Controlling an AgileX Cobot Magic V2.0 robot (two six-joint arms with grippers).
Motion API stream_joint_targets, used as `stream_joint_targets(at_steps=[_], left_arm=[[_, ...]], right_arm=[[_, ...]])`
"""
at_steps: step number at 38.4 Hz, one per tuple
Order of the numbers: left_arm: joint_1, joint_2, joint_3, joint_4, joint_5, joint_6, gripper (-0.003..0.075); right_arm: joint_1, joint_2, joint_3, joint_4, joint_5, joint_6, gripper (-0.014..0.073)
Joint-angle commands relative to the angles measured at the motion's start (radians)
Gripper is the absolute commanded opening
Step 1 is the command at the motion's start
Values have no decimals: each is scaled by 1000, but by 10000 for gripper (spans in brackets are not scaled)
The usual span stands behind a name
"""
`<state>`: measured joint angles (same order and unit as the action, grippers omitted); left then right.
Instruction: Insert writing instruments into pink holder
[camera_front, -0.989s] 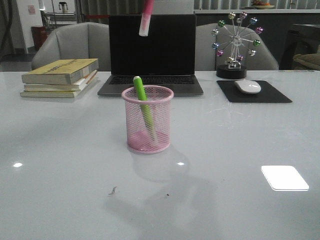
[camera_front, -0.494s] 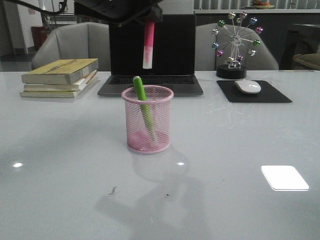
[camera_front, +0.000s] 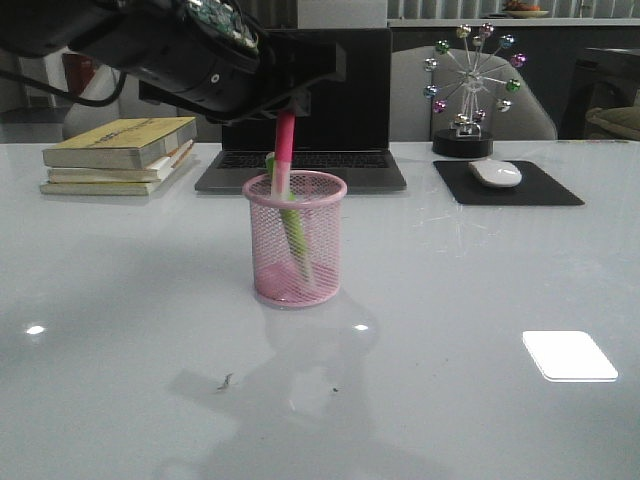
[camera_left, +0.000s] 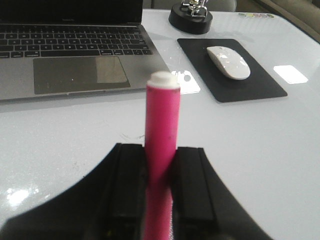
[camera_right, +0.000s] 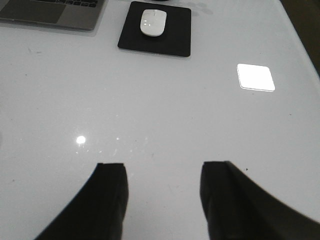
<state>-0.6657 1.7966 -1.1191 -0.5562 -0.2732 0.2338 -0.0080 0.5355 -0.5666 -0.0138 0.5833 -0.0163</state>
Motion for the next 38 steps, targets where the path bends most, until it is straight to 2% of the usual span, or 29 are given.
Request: stream_joint_targets(at_steps=[1, 8, 12, 14, 20, 22, 28, 33, 38], left_arm=[[-10, -35, -24, 1, -82, -10, 99], [-10, -38, -38, 0, -17, -19, 111], [-10, -38, -42, 0, 1, -19, 162], [-10, -38, -42, 0, 1, -19, 210], [-10, -38, -42, 0, 0, -19, 444], [-10, -40, -42, 0, 0, -19, 487], [-6, -71, -42, 59, -1, -8, 462], [10, -139, -42, 187, -1, 22, 417], [42, -231, -42, 271, 1, 25, 412]], right_arm=[[-7, 0, -29, -12, -77, -9, 445], [-7, 0, -29, -12, -77, -9, 445], [-7, 0, -29, -12, -77, -9, 445], [-7, 0, -29, -12, -77, -9, 445], [-7, 0, -29, -12, -77, -9, 445], [-7, 0, -29, -12, -77, -9, 445], [-7, 0, -29, -12, -77, -9, 445], [-7, 0, -29, -12, -77, -9, 445], [-7, 0, -29, -12, -77, -9, 445]])
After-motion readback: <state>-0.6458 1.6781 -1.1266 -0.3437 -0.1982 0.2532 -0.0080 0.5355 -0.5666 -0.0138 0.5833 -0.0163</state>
